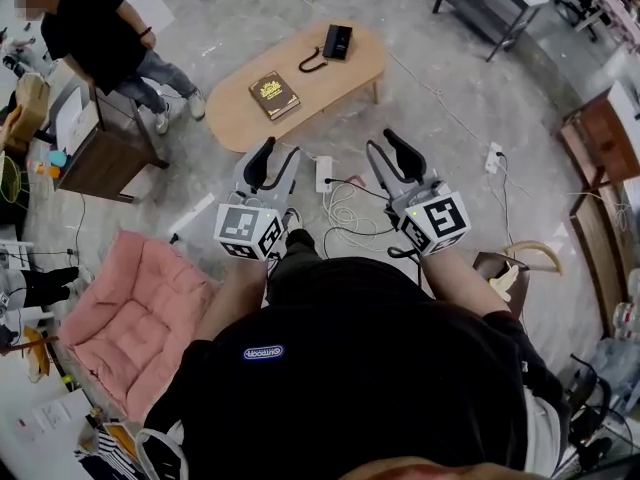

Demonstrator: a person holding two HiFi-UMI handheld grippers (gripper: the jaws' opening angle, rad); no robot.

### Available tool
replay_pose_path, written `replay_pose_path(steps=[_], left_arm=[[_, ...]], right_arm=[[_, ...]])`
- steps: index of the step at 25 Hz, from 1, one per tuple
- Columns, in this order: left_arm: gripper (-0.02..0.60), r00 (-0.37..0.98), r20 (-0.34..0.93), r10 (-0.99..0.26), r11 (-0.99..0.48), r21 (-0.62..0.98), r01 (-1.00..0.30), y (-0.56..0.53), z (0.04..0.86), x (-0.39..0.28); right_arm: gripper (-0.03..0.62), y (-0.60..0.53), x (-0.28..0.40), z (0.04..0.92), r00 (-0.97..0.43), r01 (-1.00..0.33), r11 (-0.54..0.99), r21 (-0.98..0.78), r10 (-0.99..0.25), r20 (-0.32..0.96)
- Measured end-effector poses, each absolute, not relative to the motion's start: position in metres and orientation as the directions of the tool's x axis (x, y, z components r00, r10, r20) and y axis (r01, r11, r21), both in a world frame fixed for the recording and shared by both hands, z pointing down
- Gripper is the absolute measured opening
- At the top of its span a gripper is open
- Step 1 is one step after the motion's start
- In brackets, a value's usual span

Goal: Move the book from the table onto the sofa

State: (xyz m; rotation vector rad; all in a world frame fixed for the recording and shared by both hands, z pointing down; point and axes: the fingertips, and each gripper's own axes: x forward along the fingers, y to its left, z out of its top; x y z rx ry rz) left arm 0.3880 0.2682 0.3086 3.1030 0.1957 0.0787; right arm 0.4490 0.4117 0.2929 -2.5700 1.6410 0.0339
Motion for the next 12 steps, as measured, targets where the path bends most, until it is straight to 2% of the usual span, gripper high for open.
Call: replay_pose_path(steps=[12], left_arm=[[0.193, 0.992, 0.043, 0.115, -0.993, 0.033, 0.114, 0.197, 0.327, 0.426]], right_arm=[[0.164, 0.341, 0.483, 0.308, 0.414, -0.910, -0.412, -0.042, -0.909, -0.044]])
